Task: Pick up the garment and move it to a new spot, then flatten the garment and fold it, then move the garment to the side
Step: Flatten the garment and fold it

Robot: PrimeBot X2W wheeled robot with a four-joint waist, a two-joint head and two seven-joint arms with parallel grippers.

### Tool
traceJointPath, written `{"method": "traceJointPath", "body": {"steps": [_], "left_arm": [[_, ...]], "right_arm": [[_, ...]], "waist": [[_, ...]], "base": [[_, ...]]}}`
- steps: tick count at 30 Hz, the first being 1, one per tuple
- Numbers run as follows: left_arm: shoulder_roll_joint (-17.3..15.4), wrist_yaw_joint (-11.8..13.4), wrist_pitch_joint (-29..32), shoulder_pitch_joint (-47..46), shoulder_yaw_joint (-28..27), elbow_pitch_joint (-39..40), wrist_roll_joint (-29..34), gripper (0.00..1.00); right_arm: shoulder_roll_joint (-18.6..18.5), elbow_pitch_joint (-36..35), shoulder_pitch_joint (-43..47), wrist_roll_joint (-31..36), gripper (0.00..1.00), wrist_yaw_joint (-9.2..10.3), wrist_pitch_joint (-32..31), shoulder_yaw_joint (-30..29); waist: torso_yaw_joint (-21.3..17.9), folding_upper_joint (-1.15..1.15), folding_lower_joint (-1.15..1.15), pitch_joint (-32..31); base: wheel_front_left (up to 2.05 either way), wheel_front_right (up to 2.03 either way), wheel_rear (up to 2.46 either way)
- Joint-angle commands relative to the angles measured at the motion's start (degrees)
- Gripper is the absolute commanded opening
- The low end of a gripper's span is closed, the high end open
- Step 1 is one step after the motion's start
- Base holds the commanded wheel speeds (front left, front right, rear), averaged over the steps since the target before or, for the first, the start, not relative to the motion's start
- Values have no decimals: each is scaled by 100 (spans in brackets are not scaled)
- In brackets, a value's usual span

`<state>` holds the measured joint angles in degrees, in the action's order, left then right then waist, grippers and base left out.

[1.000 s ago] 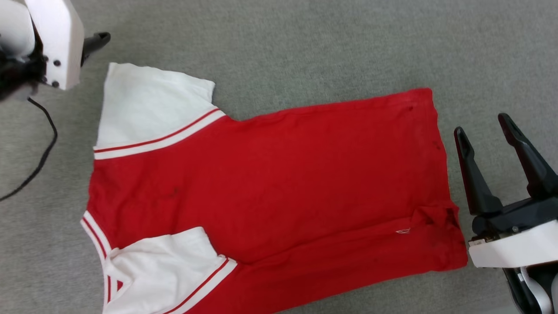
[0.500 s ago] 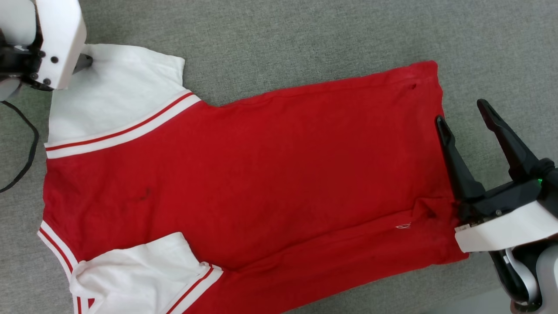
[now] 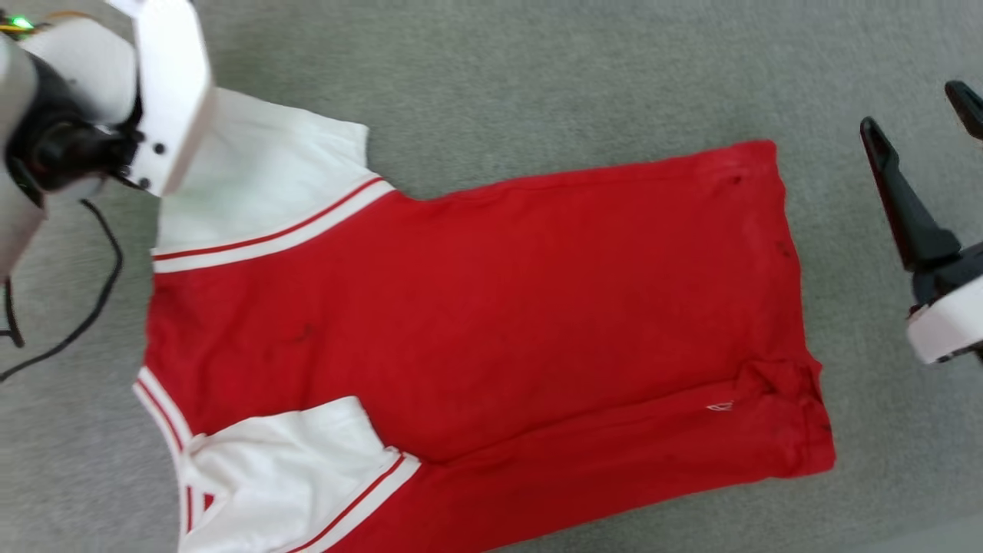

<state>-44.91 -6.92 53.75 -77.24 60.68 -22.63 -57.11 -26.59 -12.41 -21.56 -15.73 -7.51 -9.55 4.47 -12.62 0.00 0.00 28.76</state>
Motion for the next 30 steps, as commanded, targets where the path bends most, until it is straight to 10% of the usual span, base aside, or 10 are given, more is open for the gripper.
{"method": "traceJointPath", "body": {"steps": [1, 14, 30], "left_arm": [[6, -16, -45, 86, 22, 48, 14, 0], [225, -48, -543, 65, 281, 873, -25, 0], [337, -47, -1018, -328, 531, 1126, -105, 0]], "right_arm": [[-118, 21, -97, -87, 100, 5, -200, 55], [-1987, 801, -1582, -2245, 100, 5, -4375, 1415], [-1008, 2629, -2173, -2493, 100, 3, -5113, 2151]], "waist": [[158, 0, 0, -153], [788, 0, 0, -195], [1230, 0, 0, 266]], "base": [[0, 0, 0], [0, 0, 0], [0, 0, 0]]}}
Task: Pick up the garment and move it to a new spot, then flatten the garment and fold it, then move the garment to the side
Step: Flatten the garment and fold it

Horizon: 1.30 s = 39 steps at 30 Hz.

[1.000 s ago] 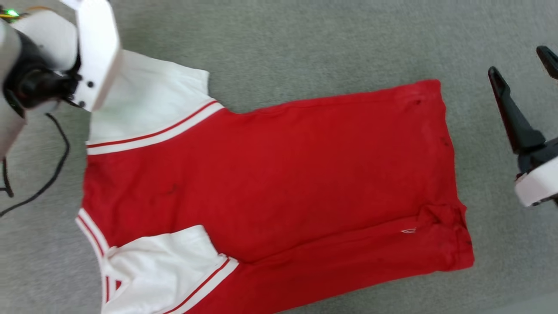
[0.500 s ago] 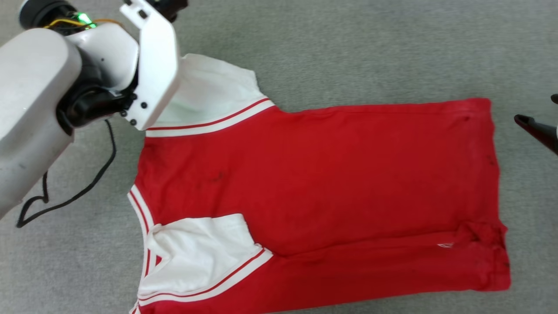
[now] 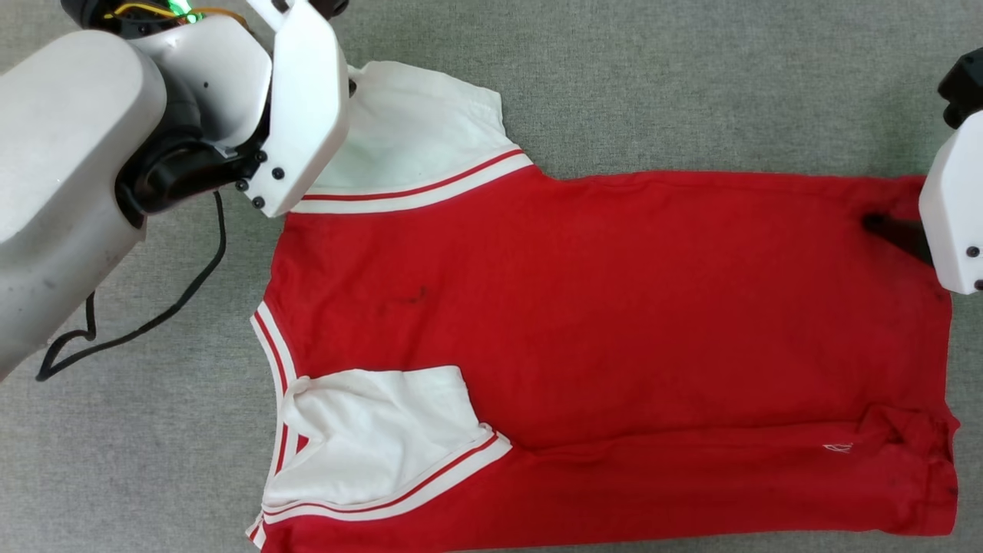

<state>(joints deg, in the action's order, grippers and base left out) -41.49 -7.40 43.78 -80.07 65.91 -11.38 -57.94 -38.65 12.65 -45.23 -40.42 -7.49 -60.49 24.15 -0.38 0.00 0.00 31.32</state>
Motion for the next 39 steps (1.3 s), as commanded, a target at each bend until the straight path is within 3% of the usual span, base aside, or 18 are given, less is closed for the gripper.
{"method": "traceJointPath", "body": {"steps": [1, 3, 5, 12, 22, 30, 39], "left_arm": [[-20, 1, -30, -47, 38, -16, -19, 0], [-45, 1, -75, -72, 90, -39, -36, 0], [-65, 1, -131, -54, 141, -85, -74, 0], [-194, 1, -421, 151, 242, -194, -239, 0], [-660, 45, -870, 840, 410, 449, -296, 0], [-1288, 457, -1153, 1813, 530, 1411, -476, 0], [-1840, 925, -1394, 3163, 683, 2220, -596, 0]], "right_arm": [[235, 176, 254, -33, 100, 0, 22, 278], [262, 289, 310, -94, 100, -1, 89, 439], [221, 329, 265, -140, 1, -6, 264, 499], [-108, 225, -33, -327, 0, 1, 1027, 526], [-603, -158, 606, -665, 0, 2, 1967, 720], [-938, -471, 1430, -741, 0, 2, 2395, 763], [-961, -722, 2501, -791, 0, 2, 2719, 618]], "waist": [[7, 0, 0, 18], [2, 0, 0, 19], [-28, 0, 0, -24], [-111, 0, 0, -498], [-50, 0, 0, -1308], [-46, 0, 0, -1750], [-44, 0, 0, -2024]], "base": [[0, 0, 0], [0, 0, 0], [0, 0, 0], [0, 0, 0], [0, 0, 0], [0, 0, 0], [0, 0, 0]]}}
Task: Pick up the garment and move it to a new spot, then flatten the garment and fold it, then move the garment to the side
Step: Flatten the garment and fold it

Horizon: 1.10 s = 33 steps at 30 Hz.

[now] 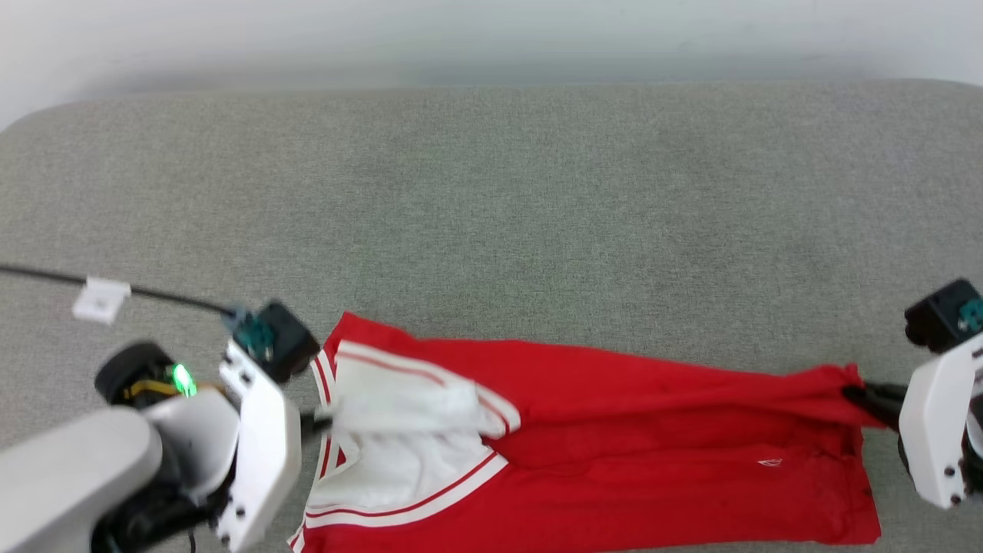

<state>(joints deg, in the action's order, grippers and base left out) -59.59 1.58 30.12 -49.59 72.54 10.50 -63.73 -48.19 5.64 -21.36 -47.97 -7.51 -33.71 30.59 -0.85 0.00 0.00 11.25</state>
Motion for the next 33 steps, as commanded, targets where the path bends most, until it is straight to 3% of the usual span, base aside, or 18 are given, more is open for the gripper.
{"method": "traceJointPath", "body": {"steps": [1, 9, 16, 17, 18, 19, 24, 27, 30, 31, 33], "left_arm": [[-58, 68, -53, 254, 25, 75, -40, 0], [58, 168, -165, 1092, 61, 51, -94, 0], [374, 66, -179, 1407, 71, -460, 43, 0], [415, 73, -237, 1411, 62, -533, 59, 33], [451, 75, -330, 1399, 31, -592, 89, 100], [475, 83, -419, 1392, -10, -630, 97, 100], [399, 249, -1025, 1374, -248, -580, 271, 100], [402, 534, -1683, 1441, -483, -562, 458, 100], [518, 976, -2438, 1546, -733, -635, 674, 100], [665, 1441, -3190, 1662, -977, -724, 860, 100], [787, 1760, -3673, 1767, -1143, -822, 957, 100]], "right_arm": [[3, -34, 228, -38, 0, 5, 69, -58], [196, 64, 806, 44, 0, 5, 158, -166], [507, 583, 857, 265, 0, 8, 168, 16], [558, 630, 836, 263, 0, 8, 230, -4], [589, 652, 801, 270, 58, 9, 295, -26], [601, 652, 772, 282, 100, 9, 355, -44], [397, 361, 764, 354, 100, 6, 751, -240], [333, 114, 919, 295, 100, 5, 1004, -506], [364, -74, 1058, 258, 100, 5, 1253, -967], [431, -165, 1284, 406, 100, 5, 1402, -1448], [546, -138, 1459, 472, 100, 5, 1449, -1811]], "waist": [[4, 0, 0, -23], [-13, 0, 0, 127], [-4, 0, 0, 356], [-3, 0, 0, 359], [-1, 0, 0, 350], [2, 0, 0, 320], [9, 0, 0, 71], [13, 0, 0, -68], [33, 0, 0, -161], [40, 0, 0, -201], [51, 0, 0, -213]], "base": [[0, 0, 0], [0, 0, 0], [0, 0, 0], [0, 0, 0], [0, 0, 0], [0, 0, 0], [0, 0, 0], [0, 0, 0], [0, 0, 0], [0, 0, 0], [0, 0, 0]]}}
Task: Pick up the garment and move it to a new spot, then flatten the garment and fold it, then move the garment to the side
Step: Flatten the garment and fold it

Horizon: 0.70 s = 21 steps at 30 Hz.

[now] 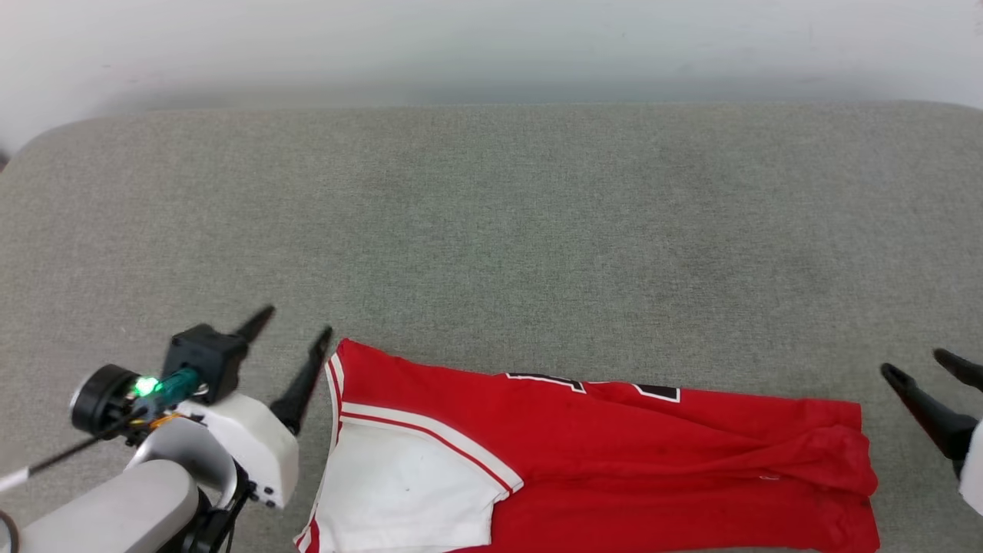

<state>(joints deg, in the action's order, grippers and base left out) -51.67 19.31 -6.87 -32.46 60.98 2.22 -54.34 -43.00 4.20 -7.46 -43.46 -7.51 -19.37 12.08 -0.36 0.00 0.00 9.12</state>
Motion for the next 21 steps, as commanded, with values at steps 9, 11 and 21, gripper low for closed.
{"method": "traceJointPath", "body": {"steps": [9, 11, 21], "left_arm": [[508, 1163, -834, 569, -865, -294, 857, 100], [690, 1338, -838, 767, -1225, -234, 1184, 100], [1726, 1233, -842, 1969, -2905, 21, 2432, 100]], "right_arm": [[723, 329, 783, 160, 100, 5, -151, -987], [890, 403, 866, 135, 100, 5, -188, -1069], [1647, 832, 863, -248, 100, 5, -404, -801]], "waist": [[38, 0, 0, 70], [53, 0, 0, 99], [175, 0, 0, 242]], "base": [[0, 0, 0], [0, 0, 0], [0, 0, 0]]}}
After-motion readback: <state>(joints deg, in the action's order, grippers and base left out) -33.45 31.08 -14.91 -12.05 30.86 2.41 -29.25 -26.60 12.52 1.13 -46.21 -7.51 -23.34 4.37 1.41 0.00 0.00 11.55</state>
